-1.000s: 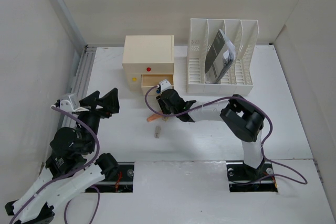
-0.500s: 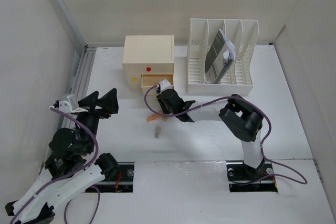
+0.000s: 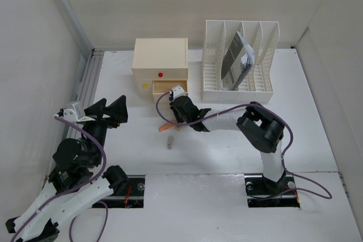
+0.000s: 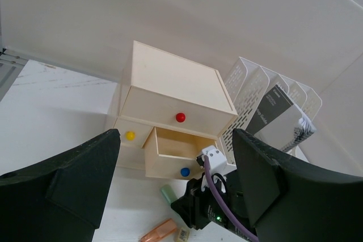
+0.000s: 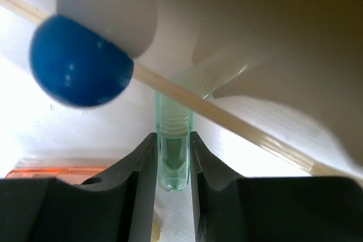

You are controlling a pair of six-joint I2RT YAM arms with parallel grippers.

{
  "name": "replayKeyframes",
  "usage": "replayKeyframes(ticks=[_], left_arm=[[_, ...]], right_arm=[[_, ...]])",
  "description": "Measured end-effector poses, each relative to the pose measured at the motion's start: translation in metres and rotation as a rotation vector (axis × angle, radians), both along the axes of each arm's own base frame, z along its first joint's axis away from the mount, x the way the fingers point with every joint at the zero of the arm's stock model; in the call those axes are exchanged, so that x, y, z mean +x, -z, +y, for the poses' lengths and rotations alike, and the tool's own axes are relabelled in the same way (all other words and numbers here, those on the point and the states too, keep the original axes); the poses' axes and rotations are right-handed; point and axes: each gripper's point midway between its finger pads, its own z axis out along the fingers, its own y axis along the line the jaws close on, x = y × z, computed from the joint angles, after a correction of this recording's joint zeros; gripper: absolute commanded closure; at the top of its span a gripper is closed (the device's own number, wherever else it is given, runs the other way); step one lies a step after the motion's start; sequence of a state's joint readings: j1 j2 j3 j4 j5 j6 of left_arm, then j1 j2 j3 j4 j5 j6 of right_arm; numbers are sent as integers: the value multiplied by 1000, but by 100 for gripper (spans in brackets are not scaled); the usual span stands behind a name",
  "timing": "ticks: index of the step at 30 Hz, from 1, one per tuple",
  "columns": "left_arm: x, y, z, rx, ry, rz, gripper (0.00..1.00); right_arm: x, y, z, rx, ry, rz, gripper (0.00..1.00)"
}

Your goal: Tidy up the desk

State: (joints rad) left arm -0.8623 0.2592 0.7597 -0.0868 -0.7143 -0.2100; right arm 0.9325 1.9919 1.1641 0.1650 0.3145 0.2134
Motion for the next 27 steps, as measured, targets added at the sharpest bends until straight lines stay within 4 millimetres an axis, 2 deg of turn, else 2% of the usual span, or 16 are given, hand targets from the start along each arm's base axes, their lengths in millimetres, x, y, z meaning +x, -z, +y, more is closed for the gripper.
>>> replayKeyframes(ticks=[16,27], left_arm=[[0,0,1,-1,-4,1,22],[0,0,1,-1,-5,1,22]], right_arm=[[-35,-6,-16,-95,-54,18,88],[-35,-35,-21,-102,-73,-44,88]])
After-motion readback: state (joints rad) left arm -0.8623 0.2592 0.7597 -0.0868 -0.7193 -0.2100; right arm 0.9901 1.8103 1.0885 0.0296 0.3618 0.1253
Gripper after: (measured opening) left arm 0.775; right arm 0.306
